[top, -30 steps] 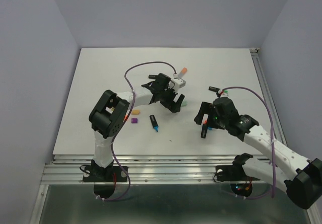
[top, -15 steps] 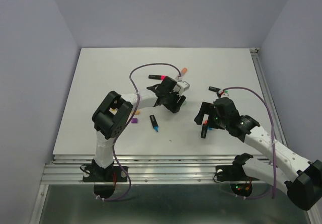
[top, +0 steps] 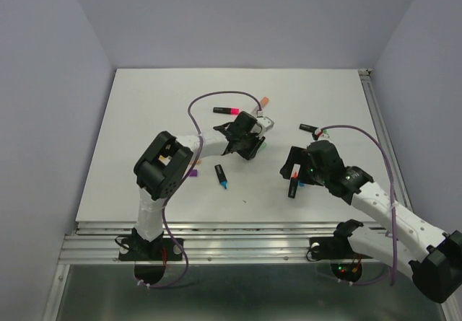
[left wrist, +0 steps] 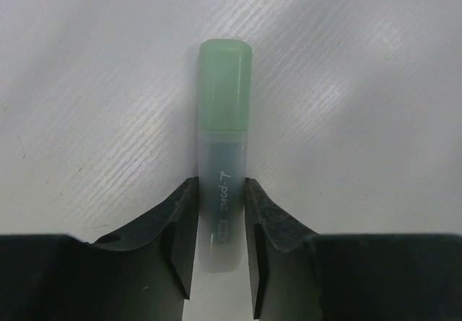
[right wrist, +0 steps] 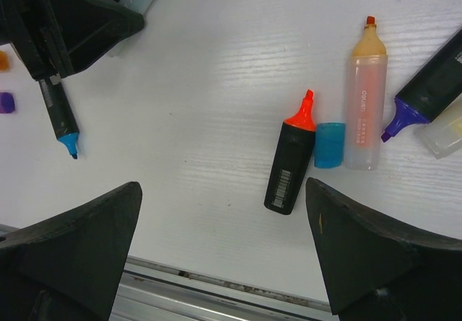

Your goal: Open the pen caps

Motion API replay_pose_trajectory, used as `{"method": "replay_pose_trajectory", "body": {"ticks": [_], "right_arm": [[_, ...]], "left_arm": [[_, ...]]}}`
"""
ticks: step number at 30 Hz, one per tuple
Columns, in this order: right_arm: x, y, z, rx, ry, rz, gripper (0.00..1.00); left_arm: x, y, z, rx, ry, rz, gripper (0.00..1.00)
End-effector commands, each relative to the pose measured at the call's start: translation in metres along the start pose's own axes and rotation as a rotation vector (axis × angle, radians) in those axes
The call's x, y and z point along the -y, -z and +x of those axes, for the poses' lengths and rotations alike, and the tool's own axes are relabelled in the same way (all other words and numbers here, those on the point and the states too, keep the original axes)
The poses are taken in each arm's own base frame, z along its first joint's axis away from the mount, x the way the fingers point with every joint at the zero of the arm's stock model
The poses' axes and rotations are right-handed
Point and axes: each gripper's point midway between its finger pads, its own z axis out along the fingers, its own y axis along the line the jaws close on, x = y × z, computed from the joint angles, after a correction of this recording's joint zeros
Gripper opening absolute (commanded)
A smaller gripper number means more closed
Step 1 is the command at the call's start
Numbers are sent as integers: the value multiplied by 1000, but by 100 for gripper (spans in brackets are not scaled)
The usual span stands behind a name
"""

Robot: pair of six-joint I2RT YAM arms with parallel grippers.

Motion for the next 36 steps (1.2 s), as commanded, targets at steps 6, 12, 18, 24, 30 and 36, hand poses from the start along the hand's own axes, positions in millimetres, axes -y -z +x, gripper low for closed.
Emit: {"method": "replay_pose_trajectory", "body": {"ticks": [6, 12, 18, 24, 30, 36], "right_arm": [[8, 5, -11, 75, -27, 25, 100], [16, 3, -8, 74, -27, 58, 100], [46, -10, 2, 48, -42, 235, 95], [60, -27, 8, -1, -20, 344, 76], [50, -34, 9, -27, 4, 304, 80], [50, -30, 7, -13, 12, 295, 79]], "left_arm": [[6, 42, -34, 141, 60, -34, 0], [11, 91, -63, 296, 217, -50, 0], [5, 147, -50, 402, 456, -124, 0], [-8, 177, 5, 387, 628, -241, 0], [-13, 201, 33, 404, 696, -293, 0], [-16, 208, 43, 401, 718, -318, 0]]}}
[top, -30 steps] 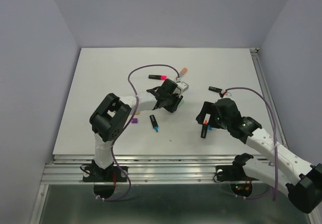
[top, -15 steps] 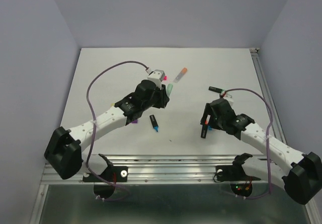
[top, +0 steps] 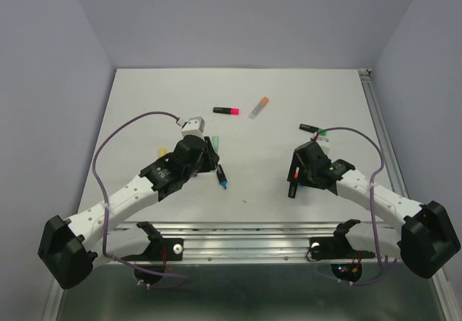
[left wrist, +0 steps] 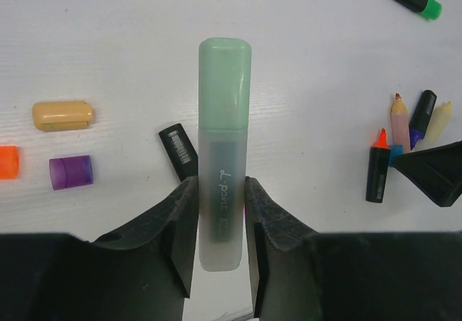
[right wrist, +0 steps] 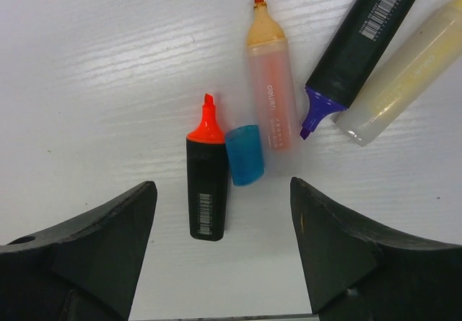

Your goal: Open the pen caps

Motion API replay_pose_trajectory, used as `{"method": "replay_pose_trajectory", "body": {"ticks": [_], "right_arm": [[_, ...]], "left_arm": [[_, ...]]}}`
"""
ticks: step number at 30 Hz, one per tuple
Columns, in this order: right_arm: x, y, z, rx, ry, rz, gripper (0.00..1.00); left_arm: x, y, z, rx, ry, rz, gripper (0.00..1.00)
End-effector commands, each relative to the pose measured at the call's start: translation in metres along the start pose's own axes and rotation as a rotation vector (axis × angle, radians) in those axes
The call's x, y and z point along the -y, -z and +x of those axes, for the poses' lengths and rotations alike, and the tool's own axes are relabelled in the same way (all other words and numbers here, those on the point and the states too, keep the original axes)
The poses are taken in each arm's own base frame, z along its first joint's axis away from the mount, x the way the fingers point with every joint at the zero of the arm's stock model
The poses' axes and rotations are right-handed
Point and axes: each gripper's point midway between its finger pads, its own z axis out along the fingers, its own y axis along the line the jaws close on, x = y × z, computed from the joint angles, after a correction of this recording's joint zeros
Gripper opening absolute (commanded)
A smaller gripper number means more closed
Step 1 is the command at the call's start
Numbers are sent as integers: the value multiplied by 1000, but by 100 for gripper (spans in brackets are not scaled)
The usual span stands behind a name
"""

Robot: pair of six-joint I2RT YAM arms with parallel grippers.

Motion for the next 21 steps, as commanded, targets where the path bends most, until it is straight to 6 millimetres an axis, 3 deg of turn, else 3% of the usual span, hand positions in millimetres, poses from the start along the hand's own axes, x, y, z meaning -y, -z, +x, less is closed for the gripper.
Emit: {"method": "replay_pose_trajectory", "body": {"ticks": [1, 6, 8, 16, 21], "right_arm": [[-4, 5, -14, 47, -5, -16, 79], [0, 1, -9, 37, -18, 5, 76], [1, -1, -5, 28, -18, 6, 68], [4, -8, -1, 20, -14, 25, 64], [-1, -4, -4, 21, -9, 3, 64]], "left_arm": [[-8, 3, -2, 25, 23, -40, 0], [18, -14, -16, 27, -12, 22, 0], [20, -28, -13, -2, -38, -3, 0], [29, -53, -13, -30, -65, -18, 0], [32, -52, -17, -26, -88, -17, 0]]}}
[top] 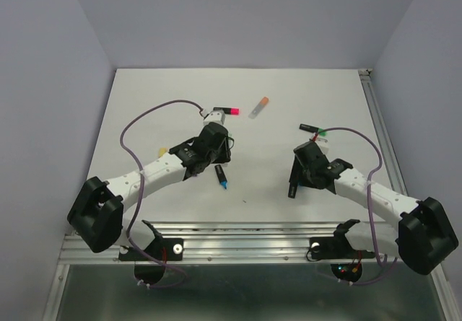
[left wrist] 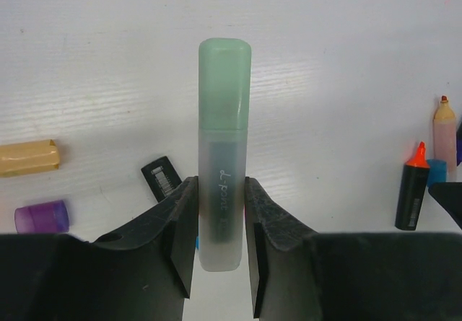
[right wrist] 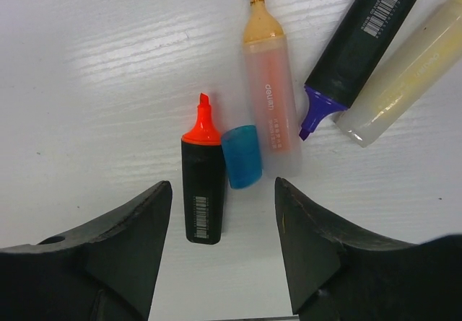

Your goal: Open the pen caps

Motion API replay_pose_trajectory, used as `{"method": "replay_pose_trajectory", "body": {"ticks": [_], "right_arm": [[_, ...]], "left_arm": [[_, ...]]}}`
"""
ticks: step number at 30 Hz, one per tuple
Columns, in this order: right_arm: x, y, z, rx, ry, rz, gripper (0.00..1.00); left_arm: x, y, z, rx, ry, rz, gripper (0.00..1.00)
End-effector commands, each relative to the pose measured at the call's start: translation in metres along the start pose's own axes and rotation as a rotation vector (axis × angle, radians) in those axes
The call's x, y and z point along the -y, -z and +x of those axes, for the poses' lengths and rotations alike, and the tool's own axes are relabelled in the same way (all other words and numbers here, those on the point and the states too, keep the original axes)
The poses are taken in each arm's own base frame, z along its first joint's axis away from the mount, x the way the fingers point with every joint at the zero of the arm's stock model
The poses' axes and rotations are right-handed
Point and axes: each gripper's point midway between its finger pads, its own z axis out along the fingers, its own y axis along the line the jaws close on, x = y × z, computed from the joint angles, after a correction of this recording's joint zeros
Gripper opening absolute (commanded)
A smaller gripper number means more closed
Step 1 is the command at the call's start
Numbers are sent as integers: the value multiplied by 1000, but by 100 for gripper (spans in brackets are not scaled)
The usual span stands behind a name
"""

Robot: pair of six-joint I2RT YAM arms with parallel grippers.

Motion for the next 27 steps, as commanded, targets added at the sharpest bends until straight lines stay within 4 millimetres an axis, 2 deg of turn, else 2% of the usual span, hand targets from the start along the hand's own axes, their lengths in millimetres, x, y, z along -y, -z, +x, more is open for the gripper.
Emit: {"method": "replay_pose_trajectory", "body": {"ticks": [1, 6, 7, 9, 10, 15, 19, 23, 27], "right_arm": [[-7, 1, -11, 45, -16, -37, 64], [-55, 26, -27, 76, -11, -307, 67], [-69, 36, -40, 117, -25, -376, 68], [-88, 51, -47, 123, -23, -484, 69], [-100, 63, -60, 161, -32, -541, 69], [-137, 94, -85, 211, -76, -726, 70], [-150, 102, -96, 217, -96, -773, 70], [-163, 110, -102, 227, -125, -846, 71], [-167, 112, -105, 228, -138, -864, 73]], "left_arm": [[19, 16, -28, 89, -26, 66, 0], [48, 30, -14, 90, -112, 233, 0], [51, 31, -11, 91, -125, 245, 0], [62, 37, -1, 81, -141, 281, 0], [70, 40, -1, 91, -142, 309, 0], [95, 51, 13, 86, -158, 374, 0], [111, 57, 18, 86, -160, 399, 0], [117, 55, 20, 80, -160, 399, 0], [125, 52, 22, 67, -158, 404, 0]]}}
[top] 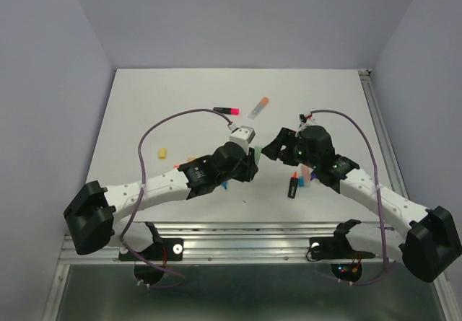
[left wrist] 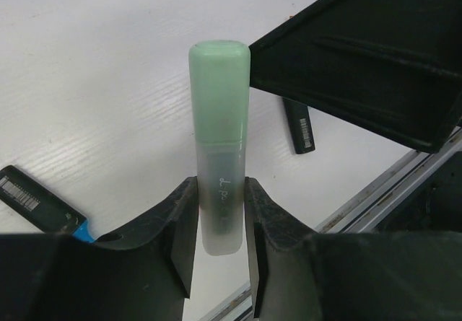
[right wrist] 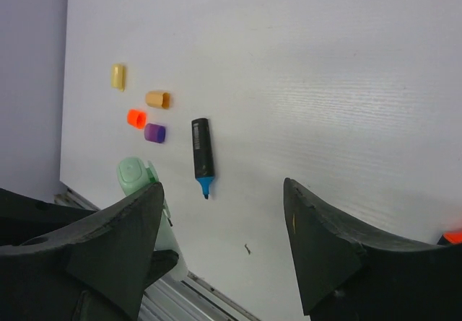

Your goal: Open the pen caps

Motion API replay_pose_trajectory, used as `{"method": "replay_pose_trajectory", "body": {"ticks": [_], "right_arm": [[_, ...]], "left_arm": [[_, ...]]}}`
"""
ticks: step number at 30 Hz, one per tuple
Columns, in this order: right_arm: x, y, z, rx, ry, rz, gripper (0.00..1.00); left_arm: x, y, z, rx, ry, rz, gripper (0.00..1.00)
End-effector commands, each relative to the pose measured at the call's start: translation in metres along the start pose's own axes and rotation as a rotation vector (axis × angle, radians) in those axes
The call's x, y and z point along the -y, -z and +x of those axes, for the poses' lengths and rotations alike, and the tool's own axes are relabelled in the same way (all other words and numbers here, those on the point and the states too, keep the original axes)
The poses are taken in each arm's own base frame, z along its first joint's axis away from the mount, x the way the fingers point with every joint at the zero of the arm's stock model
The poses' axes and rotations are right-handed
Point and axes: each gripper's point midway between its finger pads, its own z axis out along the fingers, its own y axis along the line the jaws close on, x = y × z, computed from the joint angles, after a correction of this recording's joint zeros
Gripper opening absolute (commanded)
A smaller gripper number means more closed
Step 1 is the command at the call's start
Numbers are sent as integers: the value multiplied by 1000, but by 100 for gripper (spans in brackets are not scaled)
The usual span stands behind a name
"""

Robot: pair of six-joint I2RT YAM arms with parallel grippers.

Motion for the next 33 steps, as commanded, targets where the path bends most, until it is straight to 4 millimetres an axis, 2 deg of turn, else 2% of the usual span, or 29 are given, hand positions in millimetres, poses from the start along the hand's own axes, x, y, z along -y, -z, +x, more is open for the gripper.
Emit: {"method": "replay_pose_trajectory", "body": {"ticks": [1, 7, 9, 15, 22, 25, 29, 31, 33], "right_arm": [[-46, 5, -37, 99, -11, -147, 73], [-41, 11, -46, 144, -13, -107, 75], [-34, 14, -46, 148, -14, -67, 75], [-40, 18, -52, 156, 1, -77, 76], [-53, 8, -39, 67, 11, -148, 78], [-49, 1, -29, 27, 4, -143, 77], [-41, -9, -12, -37, -28, -138, 66], [-47, -10, -12, -40, -40, -170, 63], [-43, -12, -8, -51, -51, -157, 53]], "left_arm": [[25, -3, -20, 46, 16, 53, 0], [18, -6, -22, 60, 34, 4, 0], [18, -7, -18, 46, 35, 8, 0], [17, -10, -11, 22, 28, 8, 0], [24, -13, -12, 12, 16, 29, 0], [28, -11, -15, 19, 19, 40, 0], [32, -14, -15, 14, 13, 47, 0], [31, -14, -15, 17, 16, 40, 0], [31, -15, -17, 21, 17, 35, 0]]}}
